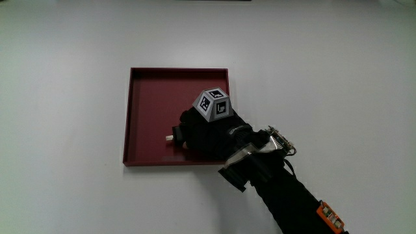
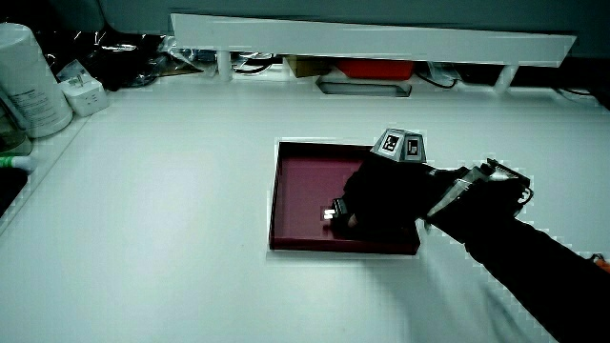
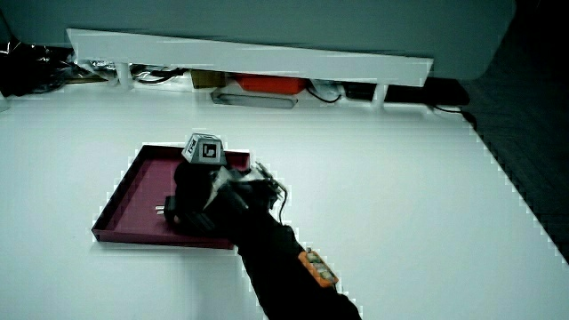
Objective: Pick charger from plate
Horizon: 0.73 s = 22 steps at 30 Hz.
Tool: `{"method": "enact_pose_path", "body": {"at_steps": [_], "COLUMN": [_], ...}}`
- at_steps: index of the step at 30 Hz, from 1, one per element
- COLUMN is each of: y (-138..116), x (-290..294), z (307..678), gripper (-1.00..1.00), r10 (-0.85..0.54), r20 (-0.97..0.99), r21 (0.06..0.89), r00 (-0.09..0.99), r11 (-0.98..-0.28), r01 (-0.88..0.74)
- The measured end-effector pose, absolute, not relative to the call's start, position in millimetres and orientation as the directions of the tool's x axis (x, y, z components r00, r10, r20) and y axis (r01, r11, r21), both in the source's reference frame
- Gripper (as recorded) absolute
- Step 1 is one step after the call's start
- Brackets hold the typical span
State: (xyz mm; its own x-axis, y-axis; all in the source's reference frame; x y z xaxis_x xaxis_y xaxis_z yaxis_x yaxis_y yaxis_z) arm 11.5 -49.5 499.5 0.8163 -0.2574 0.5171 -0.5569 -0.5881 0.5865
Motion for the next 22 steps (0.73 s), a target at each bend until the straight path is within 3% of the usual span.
{"method": "enact_pose_path", "body": {"at_steps": [10, 14, 15, 22], "y": [-62.0, -67.4, -66.1, -67.1], "x": [37.8, 52.3, 56.1, 80.0], "z": [450.5, 441.4, 425.4, 404.6], "gripper": [1.00, 1.00, 1.00, 1.00], "r10": [-0.276, -0.298, -0.285, -0.294], "r20": [0.540, 0.580, 0.528, 0.493], "r21": [0.530, 0.505, 0.516, 0.513], "r00": [0.795, 0.758, 0.800, 0.819], "r11": [-0.623, -0.599, -0.639, -0.662], "r01": [-0.576, -0.621, -0.570, -0.546]}}
